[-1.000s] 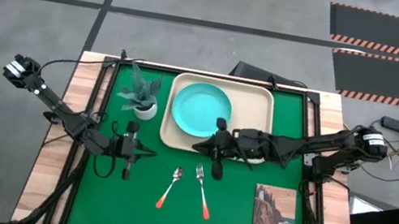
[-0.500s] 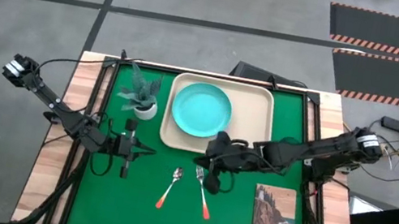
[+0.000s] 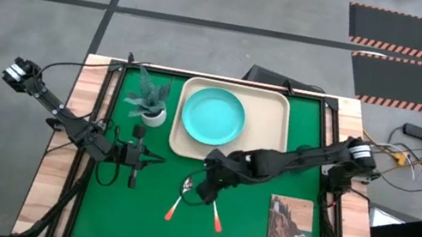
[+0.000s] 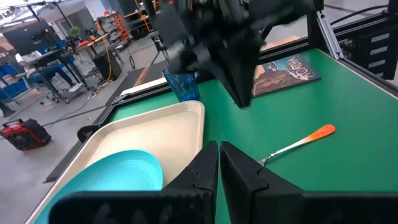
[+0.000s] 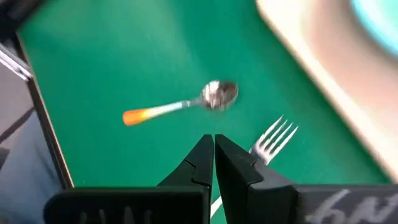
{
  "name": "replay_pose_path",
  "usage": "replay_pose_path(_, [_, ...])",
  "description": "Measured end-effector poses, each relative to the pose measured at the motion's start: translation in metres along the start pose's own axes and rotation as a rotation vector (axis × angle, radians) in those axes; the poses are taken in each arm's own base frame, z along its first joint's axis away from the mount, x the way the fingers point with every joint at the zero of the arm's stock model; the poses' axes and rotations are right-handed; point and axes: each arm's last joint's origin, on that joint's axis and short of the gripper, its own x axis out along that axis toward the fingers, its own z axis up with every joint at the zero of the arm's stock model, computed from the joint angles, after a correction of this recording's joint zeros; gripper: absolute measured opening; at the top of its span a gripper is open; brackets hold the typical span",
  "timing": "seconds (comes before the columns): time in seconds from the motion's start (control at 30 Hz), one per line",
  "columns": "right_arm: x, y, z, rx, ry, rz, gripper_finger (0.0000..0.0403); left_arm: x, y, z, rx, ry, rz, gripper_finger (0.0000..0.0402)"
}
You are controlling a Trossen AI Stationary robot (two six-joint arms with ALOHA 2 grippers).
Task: Pick and place plate/cup/fork/spoon on tray
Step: Put the orange fork on the light white tray to the right of the blue plate
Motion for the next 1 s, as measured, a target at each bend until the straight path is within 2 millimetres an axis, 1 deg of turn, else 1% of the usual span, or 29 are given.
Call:
replay_pose_path(0.1, [0.018, -0.003, -0.002, 0.079, 0.076, 0.003, 0.0009, 0.0, 0.0, 0.0, 0.0, 0.0, 0.0, 0.0003])
replay_pose_path(0.23, [0.042, -0.007, -0.009, 0.141, 0.168, -0.02, 0.0009, 0.0, 0.0, -0.001, 0.007, 0.011, -0.002, 0.0003])
replay_pose_path(0.4, [0.062, -0.012, -0.023, 0.205, 0.27, -0.094, 0.0009, 0.0, -0.001, -0.004, 0.006, 0.021, -0.004, 0.0003])
replay_pose_path(0.5, [0.067, -0.014, -0.028, 0.222, 0.297, -0.131, 0.0009, 0.0, -0.001, -0.007, 0.014, 0.031, -0.008, 0.0003])
replay_pose_path(0.63, [0.071, -0.011, -0.028, 0.243, 0.285, -0.142, 0.0009, 0.0, -0.002, -0.008, 0.019, 0.039, -0.013, 0.0003])
replay_pose_path(0.73, [0.072, -0.005, -0.027, 0.253, 0.29, -0.163, 0.0009, 0.0, -0.002, -0.008, 0.021, 0.041, -0.013, 0.0003])
replay_pose_path(0.87, [0.068, 0.006, -0.028, 0.243, 0.325, -0.266, 0.0009, 0.001, -0.002, -0.008, 0.049, 0.044, -0.014, 0.0003])
replay_pose_path(0.93, [0.072, 0.01, -0.028, 0.222, 0.346, -0.306, 0.0009, 0.001, -0.002, -0.008, 0.064, 0.042, -0.014, 0.0003])
replay_pose_path(1.0, [0.078, 0.013, -0.027, 0.208, 0.347, -0.301, 0.0009, 0.001, -0.002, -0.008, 0.08, 0.041, -0.014, 0.0003])
